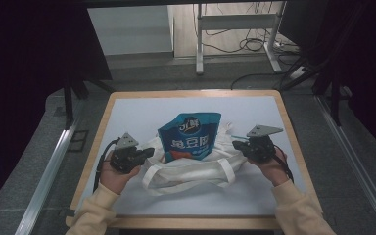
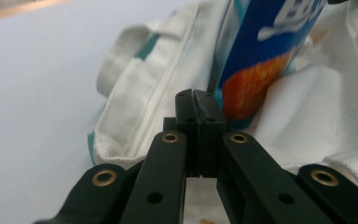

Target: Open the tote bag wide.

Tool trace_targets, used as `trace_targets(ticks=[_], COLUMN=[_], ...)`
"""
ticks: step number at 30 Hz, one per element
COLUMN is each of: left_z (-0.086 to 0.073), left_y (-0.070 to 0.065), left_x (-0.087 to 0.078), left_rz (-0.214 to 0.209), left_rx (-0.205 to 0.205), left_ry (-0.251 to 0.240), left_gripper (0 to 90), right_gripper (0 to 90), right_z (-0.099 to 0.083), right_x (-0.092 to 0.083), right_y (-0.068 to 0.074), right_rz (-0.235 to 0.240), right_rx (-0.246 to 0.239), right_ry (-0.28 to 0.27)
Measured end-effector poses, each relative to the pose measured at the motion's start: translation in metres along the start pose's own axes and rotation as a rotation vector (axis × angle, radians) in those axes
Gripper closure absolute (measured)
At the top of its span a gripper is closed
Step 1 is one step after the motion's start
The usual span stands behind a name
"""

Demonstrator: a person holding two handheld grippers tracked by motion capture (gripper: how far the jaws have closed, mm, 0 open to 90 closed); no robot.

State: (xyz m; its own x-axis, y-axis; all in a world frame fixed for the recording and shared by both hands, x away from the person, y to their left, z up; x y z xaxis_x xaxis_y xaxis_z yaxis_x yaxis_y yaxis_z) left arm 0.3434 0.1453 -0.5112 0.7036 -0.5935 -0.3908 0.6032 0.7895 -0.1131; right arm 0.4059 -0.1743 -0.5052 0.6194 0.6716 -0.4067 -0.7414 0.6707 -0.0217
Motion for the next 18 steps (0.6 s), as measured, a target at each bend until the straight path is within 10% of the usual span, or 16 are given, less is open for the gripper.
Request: trace_targets(ticks=[18], left_z=[-0.035], left_y=[-0.007], left_x=[0.011], left_rz=[-0.022], left_rx=[-0.007], left_ry=[0.080], left_gripper=[89.7], right_gripper=[88.8], right_z=[-0.044], right_x=[0.005], right_y=[0.017], right_rz=[0.036], right_rx=[0.005], right_ry=[0.082])
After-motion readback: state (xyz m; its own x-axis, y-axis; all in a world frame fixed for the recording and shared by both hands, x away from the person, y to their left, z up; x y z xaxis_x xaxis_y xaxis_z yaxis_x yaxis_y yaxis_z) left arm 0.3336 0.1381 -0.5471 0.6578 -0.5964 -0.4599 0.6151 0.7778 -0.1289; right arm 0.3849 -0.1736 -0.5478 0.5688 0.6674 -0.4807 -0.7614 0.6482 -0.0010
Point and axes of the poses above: each handheld gripper's, and its own axes: x roughly forward along the jaws, z roughly out of its top, y roughly to its left, the point moved 8 cm from there along x, roughly forward along the jaws, and after that the axes turned 13 degrees about -y, right-handed, at the moved point
